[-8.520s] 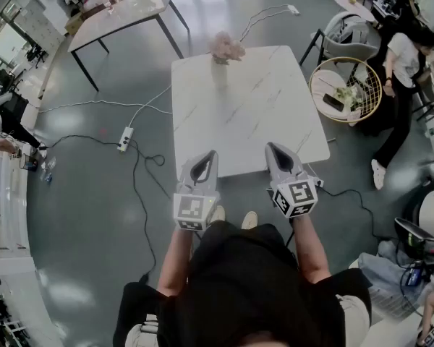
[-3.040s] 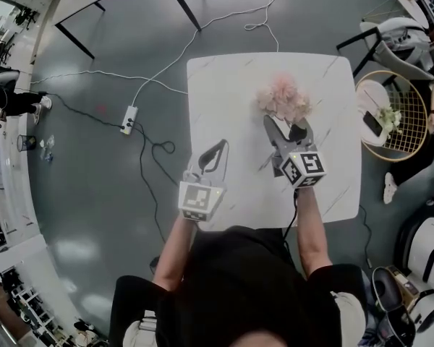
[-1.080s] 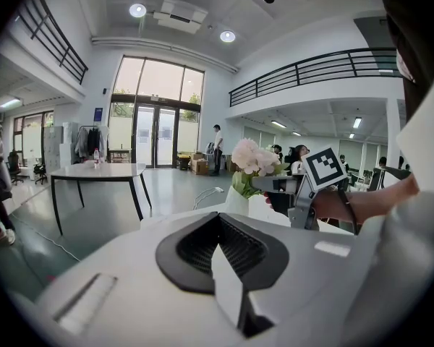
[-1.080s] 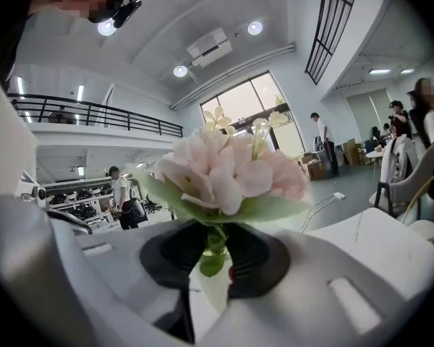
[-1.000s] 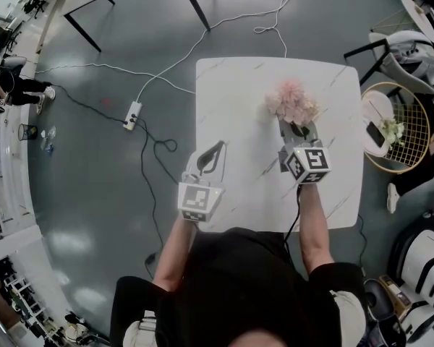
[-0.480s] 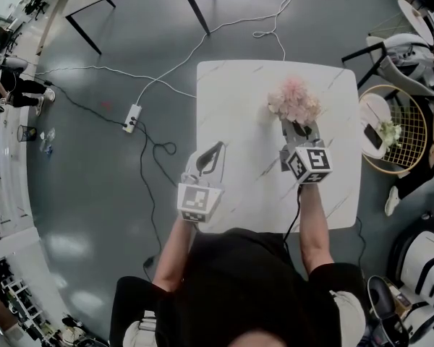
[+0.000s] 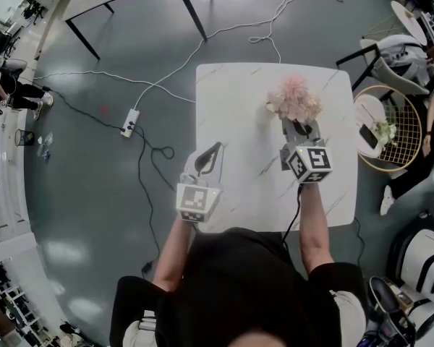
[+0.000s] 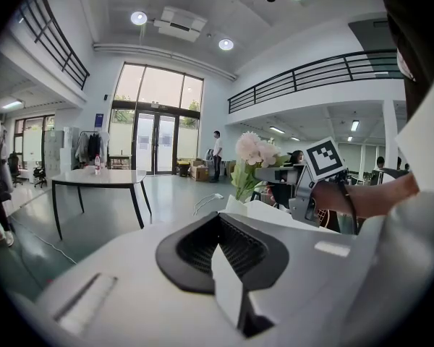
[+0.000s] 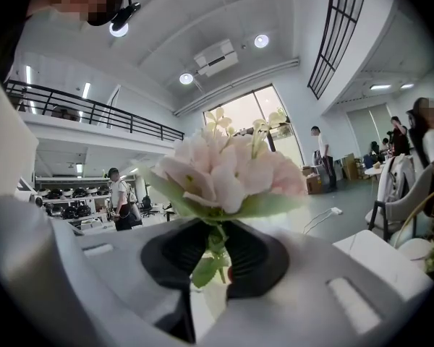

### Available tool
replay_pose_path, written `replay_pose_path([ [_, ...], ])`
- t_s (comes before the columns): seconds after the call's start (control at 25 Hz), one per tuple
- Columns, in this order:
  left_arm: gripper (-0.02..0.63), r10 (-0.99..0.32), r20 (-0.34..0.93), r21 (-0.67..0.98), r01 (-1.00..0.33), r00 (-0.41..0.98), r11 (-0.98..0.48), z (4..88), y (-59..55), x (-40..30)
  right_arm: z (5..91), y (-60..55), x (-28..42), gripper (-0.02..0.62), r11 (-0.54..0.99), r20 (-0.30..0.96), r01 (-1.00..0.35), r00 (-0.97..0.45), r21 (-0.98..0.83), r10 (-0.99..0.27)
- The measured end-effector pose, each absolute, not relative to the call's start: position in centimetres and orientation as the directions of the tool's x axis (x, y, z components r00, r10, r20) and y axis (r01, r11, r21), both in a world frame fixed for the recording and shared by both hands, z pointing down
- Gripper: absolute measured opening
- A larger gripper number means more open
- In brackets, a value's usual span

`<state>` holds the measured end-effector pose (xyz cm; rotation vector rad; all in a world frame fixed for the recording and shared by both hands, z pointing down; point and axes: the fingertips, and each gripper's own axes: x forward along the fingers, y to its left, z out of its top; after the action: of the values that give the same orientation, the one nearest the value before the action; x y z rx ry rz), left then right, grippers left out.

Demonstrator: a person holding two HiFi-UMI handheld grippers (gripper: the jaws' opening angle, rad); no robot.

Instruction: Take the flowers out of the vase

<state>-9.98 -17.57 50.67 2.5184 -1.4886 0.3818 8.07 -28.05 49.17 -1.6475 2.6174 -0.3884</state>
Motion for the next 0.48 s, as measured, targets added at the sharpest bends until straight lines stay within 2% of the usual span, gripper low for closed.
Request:
replay_pose_path([
  [0.48, 0.006, -0.835, 0.287, 0.030, -0.875, 0.470, -0.482, 49.5, -15.3, -11.1, 45.5, -25.4, 8.1, 0.077, 0.398, 0.053, -0.899, -0.413, -0.182, -0.909],
])
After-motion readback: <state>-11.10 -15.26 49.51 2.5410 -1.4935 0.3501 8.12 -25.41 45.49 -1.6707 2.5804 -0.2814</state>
